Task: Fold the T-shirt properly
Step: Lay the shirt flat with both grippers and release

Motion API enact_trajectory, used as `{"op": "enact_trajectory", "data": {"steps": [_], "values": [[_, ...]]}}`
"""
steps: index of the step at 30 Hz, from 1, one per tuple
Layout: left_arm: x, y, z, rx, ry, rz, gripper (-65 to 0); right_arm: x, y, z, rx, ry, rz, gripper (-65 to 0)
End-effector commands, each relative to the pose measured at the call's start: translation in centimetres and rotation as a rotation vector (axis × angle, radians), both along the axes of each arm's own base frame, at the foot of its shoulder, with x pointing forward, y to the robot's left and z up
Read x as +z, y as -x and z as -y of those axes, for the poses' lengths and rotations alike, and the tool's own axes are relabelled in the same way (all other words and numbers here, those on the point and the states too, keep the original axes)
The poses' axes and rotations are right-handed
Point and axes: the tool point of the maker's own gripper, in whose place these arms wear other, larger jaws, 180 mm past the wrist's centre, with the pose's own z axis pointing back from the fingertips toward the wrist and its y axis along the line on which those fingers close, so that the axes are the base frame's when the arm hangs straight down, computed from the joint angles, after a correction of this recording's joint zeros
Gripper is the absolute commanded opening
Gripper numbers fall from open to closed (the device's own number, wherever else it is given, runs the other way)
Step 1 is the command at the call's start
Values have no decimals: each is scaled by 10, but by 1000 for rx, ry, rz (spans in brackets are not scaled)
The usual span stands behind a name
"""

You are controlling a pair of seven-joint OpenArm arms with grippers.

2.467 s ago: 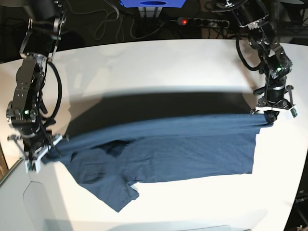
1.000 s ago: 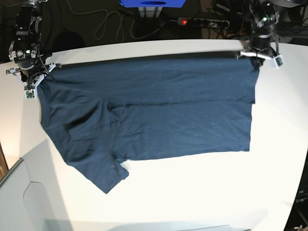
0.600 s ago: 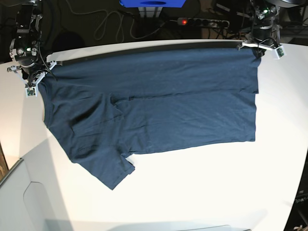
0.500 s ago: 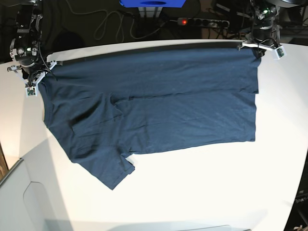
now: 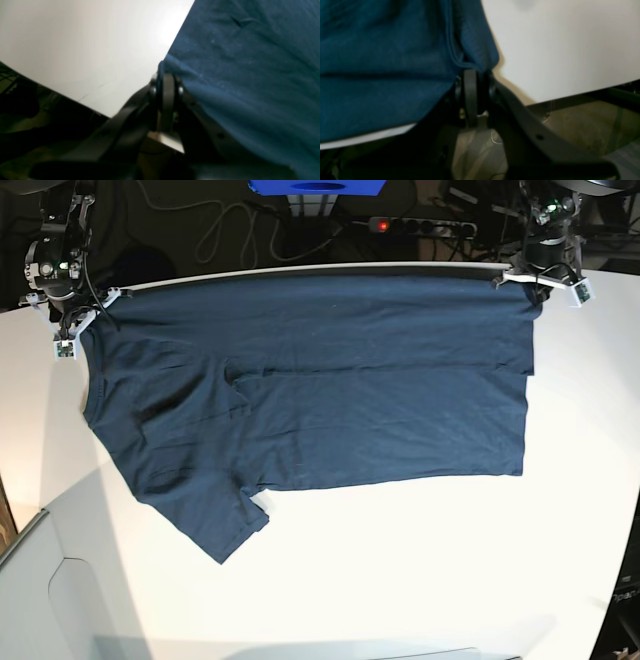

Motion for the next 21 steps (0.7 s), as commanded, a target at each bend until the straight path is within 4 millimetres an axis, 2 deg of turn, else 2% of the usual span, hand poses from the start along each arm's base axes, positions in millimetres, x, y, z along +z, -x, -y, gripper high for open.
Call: {"op": "enact_trajectory", "data": {"steps": [1,12,14,21], "values": [[8,0,-7,6,-31,19,-650,11,-7,7,14,32,31,-650],[7,5,-6,6,-30,9,-650,13,-9,7,17,35,38,-645],[8,5,-6,4,-32,9,-636,17,-11,7,22,41,50,-603],[7,7,-3,16,-22,13,-533,32,-18,2,43,52,86,-395]]}}
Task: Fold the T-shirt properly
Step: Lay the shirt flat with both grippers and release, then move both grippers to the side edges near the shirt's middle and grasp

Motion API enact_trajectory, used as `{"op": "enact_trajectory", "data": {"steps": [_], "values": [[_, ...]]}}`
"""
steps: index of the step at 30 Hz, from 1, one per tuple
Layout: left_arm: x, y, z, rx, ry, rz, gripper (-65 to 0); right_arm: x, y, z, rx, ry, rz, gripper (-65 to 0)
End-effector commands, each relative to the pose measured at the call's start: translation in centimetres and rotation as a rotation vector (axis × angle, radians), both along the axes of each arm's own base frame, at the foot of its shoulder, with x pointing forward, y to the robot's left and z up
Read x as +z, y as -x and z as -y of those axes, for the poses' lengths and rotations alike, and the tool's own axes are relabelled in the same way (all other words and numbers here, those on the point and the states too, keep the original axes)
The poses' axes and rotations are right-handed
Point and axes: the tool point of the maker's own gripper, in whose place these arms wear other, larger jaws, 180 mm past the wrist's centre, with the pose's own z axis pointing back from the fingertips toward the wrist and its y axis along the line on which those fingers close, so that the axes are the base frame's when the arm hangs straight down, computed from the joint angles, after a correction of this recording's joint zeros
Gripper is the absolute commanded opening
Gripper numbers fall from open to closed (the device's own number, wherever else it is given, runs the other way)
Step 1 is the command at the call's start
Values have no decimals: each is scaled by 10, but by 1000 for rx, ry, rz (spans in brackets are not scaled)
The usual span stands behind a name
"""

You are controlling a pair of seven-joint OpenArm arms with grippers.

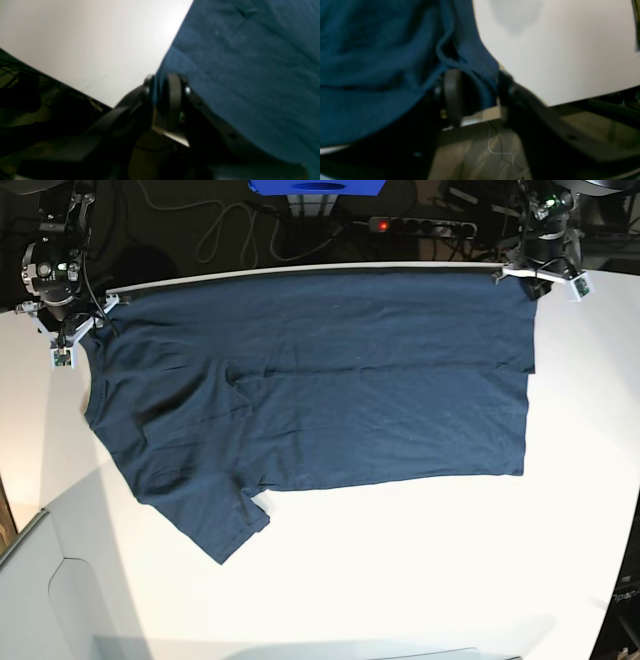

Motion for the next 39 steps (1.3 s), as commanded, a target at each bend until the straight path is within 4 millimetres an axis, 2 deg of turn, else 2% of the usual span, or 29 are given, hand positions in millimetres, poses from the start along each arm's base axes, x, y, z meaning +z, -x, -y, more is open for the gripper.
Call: {"op": "enact_trajectory", "data": {"steps": [1,4,9,11,14,20,26,31,34,39], "values": [[8,-2,-2,5,-21,27,-517,10,-5,5,15,26,27,-374],[7,0,-2,13,-18,25,-458,11,-5,5,15,28,30,-346],[7,4,-2,9,-19,15,-265,17,-5,17,-17,44,45,-348],[11,1,-1,4,-24,25,-223,20,-6,22,-30,51,56,-348],[23,-5,0,-9,-42,53,-217,29,-10,31,-52,67,86,-348],[47,-20,2,-40,-81,115,-216,42,-30,27,-37,67,143,-349],[79,-70,-6,-80,-135,247,-216,56,-70,6,16,41,221,-339],[104,-121,-16,-100,-161,366,-215,71,-105,-20,85,13,298,-259],[103,-155,-20,-128,-148,392,-213,78,-120,-35,125,0,327,-234],[75,-204,-38,-123,-90,356,-215,81,-125,-38,130,-5,337,-229]]}}
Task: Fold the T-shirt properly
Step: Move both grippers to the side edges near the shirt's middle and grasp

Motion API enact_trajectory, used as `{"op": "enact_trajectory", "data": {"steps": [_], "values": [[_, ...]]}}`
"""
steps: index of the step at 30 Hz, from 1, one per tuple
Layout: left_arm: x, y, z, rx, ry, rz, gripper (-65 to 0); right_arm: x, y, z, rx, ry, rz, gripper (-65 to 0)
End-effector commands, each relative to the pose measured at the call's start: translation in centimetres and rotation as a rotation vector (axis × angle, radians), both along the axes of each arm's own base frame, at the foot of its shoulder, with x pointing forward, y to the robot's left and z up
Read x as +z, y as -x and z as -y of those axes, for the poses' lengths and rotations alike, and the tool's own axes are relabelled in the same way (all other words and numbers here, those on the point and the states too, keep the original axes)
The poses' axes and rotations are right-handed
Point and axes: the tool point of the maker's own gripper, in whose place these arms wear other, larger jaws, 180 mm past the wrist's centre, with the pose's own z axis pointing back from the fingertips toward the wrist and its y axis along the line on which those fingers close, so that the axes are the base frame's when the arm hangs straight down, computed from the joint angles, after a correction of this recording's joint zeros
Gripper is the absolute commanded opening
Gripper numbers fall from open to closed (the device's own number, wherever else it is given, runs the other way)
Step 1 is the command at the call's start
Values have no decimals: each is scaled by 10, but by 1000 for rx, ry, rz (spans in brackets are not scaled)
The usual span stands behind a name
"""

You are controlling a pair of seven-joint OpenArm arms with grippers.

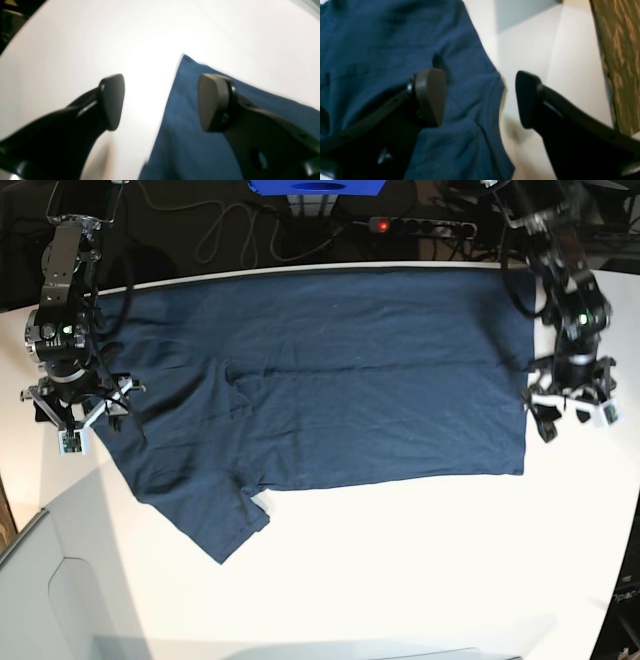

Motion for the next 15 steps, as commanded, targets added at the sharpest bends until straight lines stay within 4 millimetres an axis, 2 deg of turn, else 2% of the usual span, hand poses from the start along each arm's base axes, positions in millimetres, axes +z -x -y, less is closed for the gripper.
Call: {"op": "enact_trajectory", "data": {"steps": [1,8,10,15], "values": [[10,-15,-6,-6,-10,37,-215,13,-7,2,13,21,47,-229],[-22,-72,-7,-38,52,-48,-216,10,-5,3,10,20,35,-230],[-23,-87,-5,-48,43,-28,-216,9,-4,3,10,20,32,-230],[-36,-110,9,-104,2,-22,-216,4,2,3,11,20,17,-230]]}}
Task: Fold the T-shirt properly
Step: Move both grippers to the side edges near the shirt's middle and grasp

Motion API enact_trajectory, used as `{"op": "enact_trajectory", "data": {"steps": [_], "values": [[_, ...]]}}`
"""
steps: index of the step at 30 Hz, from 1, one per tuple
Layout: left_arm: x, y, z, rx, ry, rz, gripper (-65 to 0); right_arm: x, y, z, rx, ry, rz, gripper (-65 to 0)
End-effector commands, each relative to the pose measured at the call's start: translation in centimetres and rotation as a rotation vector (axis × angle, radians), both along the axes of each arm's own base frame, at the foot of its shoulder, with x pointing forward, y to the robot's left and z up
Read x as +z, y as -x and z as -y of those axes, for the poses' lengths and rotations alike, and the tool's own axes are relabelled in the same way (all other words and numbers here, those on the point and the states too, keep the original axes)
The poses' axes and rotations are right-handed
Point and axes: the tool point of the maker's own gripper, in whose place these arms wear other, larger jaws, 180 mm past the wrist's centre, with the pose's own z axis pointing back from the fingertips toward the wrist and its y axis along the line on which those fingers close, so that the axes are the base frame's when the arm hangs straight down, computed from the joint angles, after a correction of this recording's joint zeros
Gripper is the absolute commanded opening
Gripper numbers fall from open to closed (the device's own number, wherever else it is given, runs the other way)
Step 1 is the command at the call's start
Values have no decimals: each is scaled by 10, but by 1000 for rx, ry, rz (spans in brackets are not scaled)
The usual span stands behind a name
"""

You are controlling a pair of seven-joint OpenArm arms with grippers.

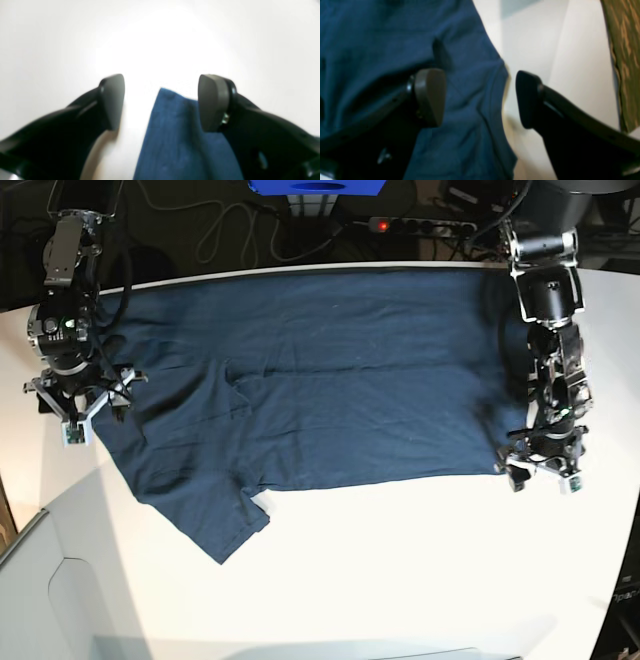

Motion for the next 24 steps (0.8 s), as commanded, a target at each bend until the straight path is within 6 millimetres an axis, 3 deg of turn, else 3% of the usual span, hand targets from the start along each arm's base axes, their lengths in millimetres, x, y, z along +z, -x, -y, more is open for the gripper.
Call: {"op": "enact_trajectory", "data": {"steps": [1,10,16,24], "values": [[16,-13,-5,-2,-19,46,-216,15,-9,3,11,21,54,-230],[-10,-7,-6,19,-3,3,-227,16,-10,4,11,22,57,-232],[-14,-4,-7,22,-1,-8,-398,22,-18,3,12,22,78,-233],[-15,-4,-6,22,0,-10,-494,26,-22,3,13,22,91,-233]]}}
